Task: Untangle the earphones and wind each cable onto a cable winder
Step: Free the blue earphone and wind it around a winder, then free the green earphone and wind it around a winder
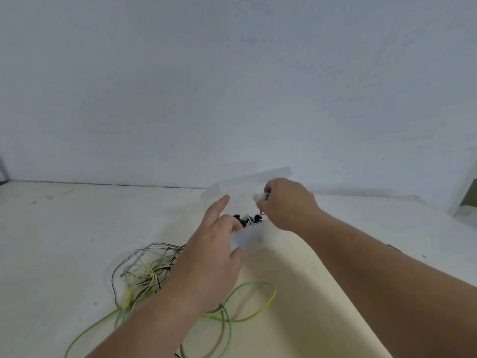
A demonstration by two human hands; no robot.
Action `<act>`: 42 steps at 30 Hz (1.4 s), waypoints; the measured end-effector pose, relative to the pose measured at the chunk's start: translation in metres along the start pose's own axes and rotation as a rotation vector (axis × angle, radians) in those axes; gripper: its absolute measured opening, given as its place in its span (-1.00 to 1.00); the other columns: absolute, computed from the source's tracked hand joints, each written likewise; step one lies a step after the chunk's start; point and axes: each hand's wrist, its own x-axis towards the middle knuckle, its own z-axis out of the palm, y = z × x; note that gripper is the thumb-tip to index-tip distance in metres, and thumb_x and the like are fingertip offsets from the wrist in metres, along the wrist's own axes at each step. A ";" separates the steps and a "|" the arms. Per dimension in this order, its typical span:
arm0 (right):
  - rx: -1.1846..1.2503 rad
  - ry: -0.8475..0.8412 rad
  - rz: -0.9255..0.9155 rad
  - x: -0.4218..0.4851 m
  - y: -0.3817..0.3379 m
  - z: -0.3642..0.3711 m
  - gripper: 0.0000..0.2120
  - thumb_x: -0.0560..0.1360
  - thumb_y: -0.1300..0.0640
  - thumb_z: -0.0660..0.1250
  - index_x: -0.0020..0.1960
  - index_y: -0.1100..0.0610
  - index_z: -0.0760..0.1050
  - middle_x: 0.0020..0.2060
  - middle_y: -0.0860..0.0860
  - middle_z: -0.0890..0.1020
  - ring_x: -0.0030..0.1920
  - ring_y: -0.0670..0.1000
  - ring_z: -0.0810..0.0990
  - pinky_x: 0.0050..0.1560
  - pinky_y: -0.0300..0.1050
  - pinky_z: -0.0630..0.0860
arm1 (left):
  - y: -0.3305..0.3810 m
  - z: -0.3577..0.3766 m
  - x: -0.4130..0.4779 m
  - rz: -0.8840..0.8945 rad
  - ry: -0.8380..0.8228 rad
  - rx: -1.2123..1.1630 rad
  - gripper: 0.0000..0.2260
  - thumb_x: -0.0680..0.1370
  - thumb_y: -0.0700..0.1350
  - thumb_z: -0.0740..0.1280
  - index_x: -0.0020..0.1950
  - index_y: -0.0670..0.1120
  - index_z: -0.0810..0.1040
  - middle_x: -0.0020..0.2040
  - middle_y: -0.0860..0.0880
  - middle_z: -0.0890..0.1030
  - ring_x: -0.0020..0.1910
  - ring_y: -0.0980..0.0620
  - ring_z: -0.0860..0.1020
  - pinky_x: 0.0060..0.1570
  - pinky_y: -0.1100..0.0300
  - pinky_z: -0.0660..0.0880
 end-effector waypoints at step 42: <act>0.184 -0.419 -0.435 -0.119 0.003 -0.012 -0.89 0.46 0.00 0.45 -0.08 0.03 0.65 -0.15 -0.05 0.66 -0.18 -0.12 0.59 -0.04 -0.08 0.55 | 0.001 -0.050 0.007 -0.086 -0.062 -0.352 -0.95 0.49 -0.07 0.47 -0.14 0.00 0.64 -0.16 -0.03 0.71 -0.21 -0.02 0.69 0.01 -0.10 0.62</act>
